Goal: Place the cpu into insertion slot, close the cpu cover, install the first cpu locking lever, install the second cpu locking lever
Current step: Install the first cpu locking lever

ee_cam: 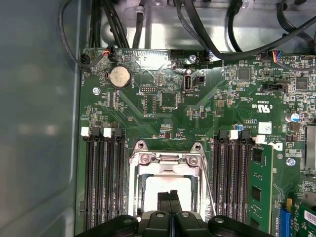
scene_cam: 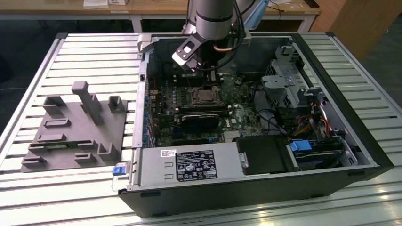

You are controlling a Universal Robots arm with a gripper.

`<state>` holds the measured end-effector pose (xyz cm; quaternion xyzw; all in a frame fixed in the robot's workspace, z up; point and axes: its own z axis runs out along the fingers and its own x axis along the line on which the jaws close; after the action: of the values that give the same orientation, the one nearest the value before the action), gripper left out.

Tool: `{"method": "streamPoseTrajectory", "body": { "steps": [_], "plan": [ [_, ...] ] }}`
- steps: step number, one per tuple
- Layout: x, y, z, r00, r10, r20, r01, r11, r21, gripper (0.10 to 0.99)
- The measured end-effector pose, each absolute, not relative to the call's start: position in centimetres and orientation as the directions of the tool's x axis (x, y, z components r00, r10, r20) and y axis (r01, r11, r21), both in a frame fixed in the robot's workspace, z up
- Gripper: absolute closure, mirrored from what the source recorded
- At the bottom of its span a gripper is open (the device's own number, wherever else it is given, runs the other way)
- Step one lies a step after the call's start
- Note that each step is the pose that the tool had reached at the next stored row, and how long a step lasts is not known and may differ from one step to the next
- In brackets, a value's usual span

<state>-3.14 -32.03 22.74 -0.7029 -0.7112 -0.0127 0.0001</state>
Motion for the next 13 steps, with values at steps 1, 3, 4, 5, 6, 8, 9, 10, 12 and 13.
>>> {"method": "streamPoseTrajectory", "body": {
  "steps": [1,3,4,5,6,8,9,10,12,13],
  "plan": [
    [-3.14,-32.02,22.77,-0.012,1.000,0.018,1.000,0.012,0.018,0.980],
    [-3.14,-32.02,22.82,-0.012,1.000,0.018,1.000,0.012,0.018,0.980],
    [-3.14,-32.02,22.85,-0.012,1.000,0.018,1.000,0.012,0.018,0.980],
    [-3.14,-32.02,22.88,-0.012,1.000,0.018,1.000,0.012,0.018,0.980],
    [-3.14,-32.02,22.92,-0.012,1.000,0.018,1.000,0.012,0.018,0.980],
    [-3.14,-32.03,23.00,-0.012,1.000,0.018,1.000,0.012,0.018,0.980],
    [-3.14,-32.02,23.05,-0.012,1.000,0.018,1.000,0.012,0.018,0.980],
    [-3.14,-32.03,23.11,-0.012,1.000,0.018,1.000,0.012,0.018,0.980],
    [-3.14,-32.02,23.21,-0.012,1.000,0.018,1.000,0.012,0.018,0.980],
    [-3.14,-32.02,23.26,-0.012,1.000,0.018,1.000,0.012,0.018,0.980]
  ]
}}
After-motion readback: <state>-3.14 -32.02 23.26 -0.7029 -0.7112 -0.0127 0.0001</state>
